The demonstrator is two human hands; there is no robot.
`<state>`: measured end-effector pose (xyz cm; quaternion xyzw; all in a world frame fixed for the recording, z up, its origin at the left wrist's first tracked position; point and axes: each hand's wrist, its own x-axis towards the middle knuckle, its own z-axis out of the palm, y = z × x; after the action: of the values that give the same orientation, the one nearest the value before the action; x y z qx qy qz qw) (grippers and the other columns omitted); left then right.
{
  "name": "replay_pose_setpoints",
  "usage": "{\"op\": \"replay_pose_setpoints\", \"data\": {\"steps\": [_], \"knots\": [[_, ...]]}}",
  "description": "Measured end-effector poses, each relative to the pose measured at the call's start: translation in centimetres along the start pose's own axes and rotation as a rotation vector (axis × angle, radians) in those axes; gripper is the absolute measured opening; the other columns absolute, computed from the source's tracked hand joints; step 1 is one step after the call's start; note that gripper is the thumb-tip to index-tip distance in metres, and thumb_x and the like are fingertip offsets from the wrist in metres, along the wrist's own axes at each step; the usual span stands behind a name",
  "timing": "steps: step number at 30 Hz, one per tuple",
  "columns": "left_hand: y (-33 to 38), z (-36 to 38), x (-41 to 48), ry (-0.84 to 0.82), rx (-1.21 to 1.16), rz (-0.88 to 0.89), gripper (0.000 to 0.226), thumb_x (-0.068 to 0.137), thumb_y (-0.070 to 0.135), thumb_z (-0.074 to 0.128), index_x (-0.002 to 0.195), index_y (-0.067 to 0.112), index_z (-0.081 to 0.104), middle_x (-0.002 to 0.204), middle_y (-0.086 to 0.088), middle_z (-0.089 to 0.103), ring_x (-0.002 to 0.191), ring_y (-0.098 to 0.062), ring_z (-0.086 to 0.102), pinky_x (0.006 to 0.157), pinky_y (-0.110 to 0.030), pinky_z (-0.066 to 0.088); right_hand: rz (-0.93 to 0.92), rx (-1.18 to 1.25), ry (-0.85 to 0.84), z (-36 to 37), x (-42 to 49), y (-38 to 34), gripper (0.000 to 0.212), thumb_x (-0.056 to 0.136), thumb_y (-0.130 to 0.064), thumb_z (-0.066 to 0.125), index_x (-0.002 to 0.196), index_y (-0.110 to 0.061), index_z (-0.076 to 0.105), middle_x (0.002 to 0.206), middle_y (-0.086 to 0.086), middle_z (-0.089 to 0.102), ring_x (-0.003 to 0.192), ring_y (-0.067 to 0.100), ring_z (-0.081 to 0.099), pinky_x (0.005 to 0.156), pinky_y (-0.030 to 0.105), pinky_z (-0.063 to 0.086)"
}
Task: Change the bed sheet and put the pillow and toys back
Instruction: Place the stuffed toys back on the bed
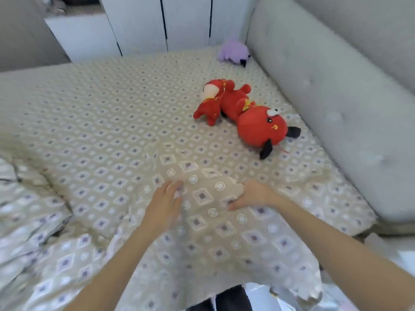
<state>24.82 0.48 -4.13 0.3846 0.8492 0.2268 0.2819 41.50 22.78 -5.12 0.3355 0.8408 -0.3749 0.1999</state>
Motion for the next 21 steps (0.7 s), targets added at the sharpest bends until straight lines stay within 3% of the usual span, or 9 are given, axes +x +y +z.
{"op": "replay_pose_setpoints", "data": {"steps": [2, 5, 8, 10, 13, 18, 21], "knots": [[2.3, -0.9, -0.2, 0.004, -0.018, 0.066, 0.046, 0.102, 0.023, 0.036, 0.147, 0.026, 0.029, 0.158, -0.003, 0.011, 0.146, -0.019, 0.013, 0.109, -0.032, 0.026, 0.030, 0.088, 0.097, -2.3, -2.7, 0.2, 0.043, 0.050, -0.060, 0.082, 0.081, -0.034, 0.069, 0.080, -0.014, 0.071, 0.076, 0.002, 0.064, 0.070, 0.025, 0.050], [4.9, -1.6, 0.3, -0.013, -0.053, 0.091, 0.048, 0.102, 0.024, 0.035, 0.149, 0.027, 0.025, 0.160, -0.004, 0.001, 0.147, -0.020, 0.008, 0.114, -0.039, 0.026, 0.035, 0.211, 0.204, -5.1, -5.5, 0.3, 0.028, 0.056, -0.053, 0.086, 0.075, -0.044, 0.067, 0.075, -0.025, 0.068, 0.072, -0.013, 0.059, 0.058, 0.008, 0.042], [9.8, -1.9, 1.0, -0.032, -0.083, 0.176, 0.051, 0.102, 0.023, 0.037, 0.151, 0.027, 0.020, 0.160, -0.004, -0.005, 0.146, -0.022, 0.012, 0.113, -0.037, 0.024, 0.112, 0.379, 0.419, -8.4, -10.4, 1.5, 0.036, 0.057, -0.046, 0.088, 0.086, -0.039, 0.069, 0.079, -0.026, 0.067, 0.072, -0.015, 0.060, 0.058, 0.005, 0.041], [12.2, -1.8, 1.4, -0.057, -0.094, 0.211, 0.053, 0.102, 0.025, 0.037, 0.151, 0.027, 0.017, 0.160, -0.005, -0.005, 0.147, -0.022, 0.007, 0.112, -0.035, 0.022, 0.156, 0.468, 0.546, -10.1, -12.7, 2.4, 0.029, 0.056, -0.043, 0.090, 0.075, -0.036, 0.069, 0.067, -0.029, 0.065, 0.063, -0.018, 0.058, 0.053, 0.002, 0.041], [15.9, -1.0, 2.3, -0.138, -0.113, 0.263, 0.055, 0.102, 0.028, 0.037, 0.152, 0.027, 0.014, 0.160, -0.005, -0.006, 0.148, -0.021, -0.003, 0.115, -0.039, 0.017, 0.218, 0.578, 0.719, -12.6, -16.2, 4.2, 0.027, 0.053, -0.040, 0.091, 0.067, -0.031, 0.070, 0.066, -0.024, 0.068, 0.061, -0.012, 0.062, 0.055, 0.006, 0.045], [21.8, 1.4, 4.9, -0.185, -0.085, 0.361, 0.053, 0.101, 0.022, 0.040, 0.151, 0.026, 0.020, 0.159, -0.007, 0.004, 0.148, -0.021, 0.004, 0.112, -0.035, 0.023, 0.364, 0.588, 0.934, -16.5, -20.7, 7.5, 0.041, 0.049, -0.048, 0.088, 0.073, -0.022, 0.069, 0.056, -0.013, 0.065, 0.049, 0.010, 0.061, 0.038, 0.020, 0.044], [24.2, 3.0, 6.5, -0.213, -0.085, 0.406, 0.053, 0.099, 0.015, 0.040, 0.149, 0.022, 0.026, 0.158, -0.006, 0.015, 0.147, -0.024, 0.010, 0.114, -0.039, 0.026, 0.483, 0.491, 0.980, -18.2, -21.6, 9.0, 0.046, 0.052, -0.058, 0.082, 0.076, -0.022, 0.066, 0.059, -0.004, 0.067, 0.047, 0.018, 0.066, 0.047, 0.026, 0.047]]}}
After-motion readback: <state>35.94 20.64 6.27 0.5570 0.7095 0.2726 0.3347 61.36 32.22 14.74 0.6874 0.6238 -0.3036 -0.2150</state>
